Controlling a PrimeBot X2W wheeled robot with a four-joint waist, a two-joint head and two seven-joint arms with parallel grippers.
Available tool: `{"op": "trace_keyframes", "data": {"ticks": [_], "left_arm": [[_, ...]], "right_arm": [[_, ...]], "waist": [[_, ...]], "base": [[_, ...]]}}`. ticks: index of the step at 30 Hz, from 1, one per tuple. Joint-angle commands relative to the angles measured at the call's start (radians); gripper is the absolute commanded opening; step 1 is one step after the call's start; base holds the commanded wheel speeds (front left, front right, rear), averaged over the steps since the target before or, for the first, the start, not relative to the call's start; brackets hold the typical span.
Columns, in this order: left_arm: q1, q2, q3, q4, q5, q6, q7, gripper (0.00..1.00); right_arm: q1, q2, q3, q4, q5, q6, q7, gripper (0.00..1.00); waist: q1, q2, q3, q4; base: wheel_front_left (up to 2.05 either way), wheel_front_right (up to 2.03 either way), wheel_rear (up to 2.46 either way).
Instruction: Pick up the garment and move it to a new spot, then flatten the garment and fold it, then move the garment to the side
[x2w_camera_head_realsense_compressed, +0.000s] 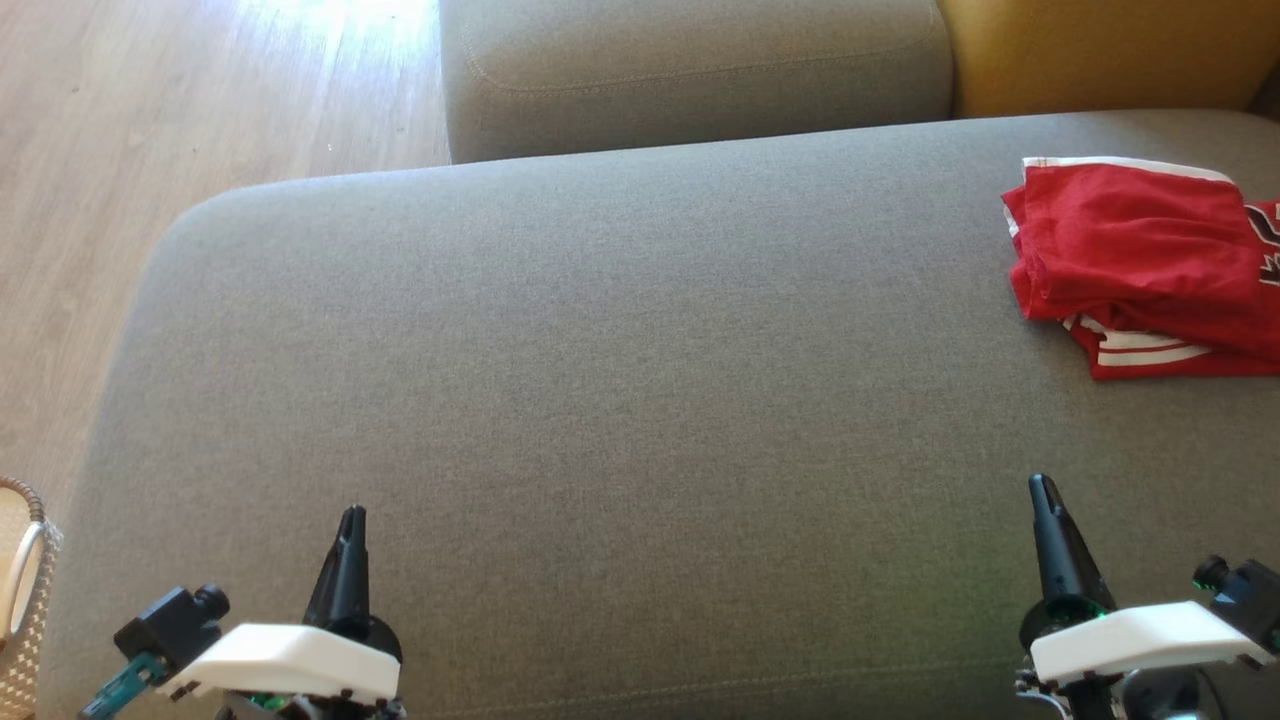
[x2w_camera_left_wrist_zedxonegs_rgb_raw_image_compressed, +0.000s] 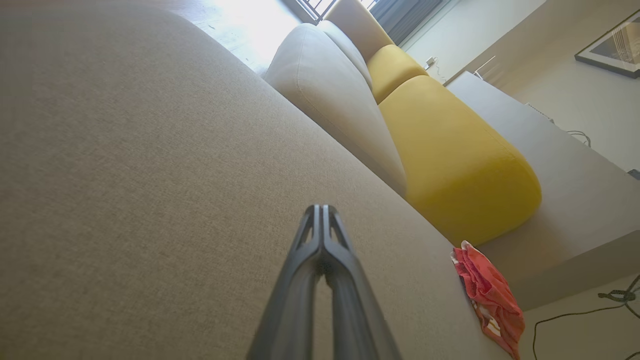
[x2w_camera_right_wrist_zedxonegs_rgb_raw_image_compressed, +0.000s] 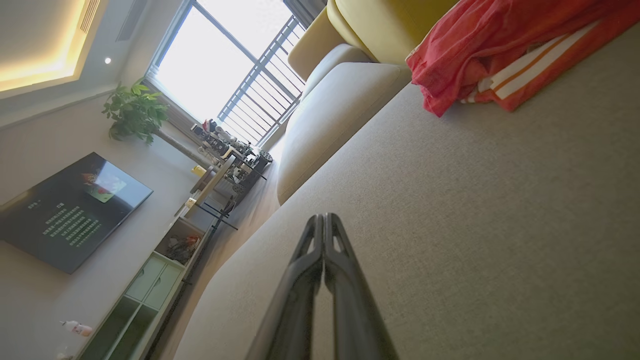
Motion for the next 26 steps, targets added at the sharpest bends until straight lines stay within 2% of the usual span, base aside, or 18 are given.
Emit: {"op": "trace_keyframes", "data": {"ticks": [1,26], "left_arm": [[-0.057,0.016,0.030,-0.023,-0.030,-0.009,0.005,0.00],[-0.116,0.019,0.096,0.024,-0.331,-0.053,0.074,0.00]], "right_arm": [[-0.051,-0.020,0.003,-0.025,0.031,0.000,0.008,0.00],[-0.106,-0.025,-0.009,0.012,0.323,0.000,0.077,0.00]], "waist": [[0.0000,0.0000,0.000,0.000],[0.0000,0.0000,0.009,-0.010]], "base": [[0.00,0.00,0.00],[0.00,0.00,0.00]]}}
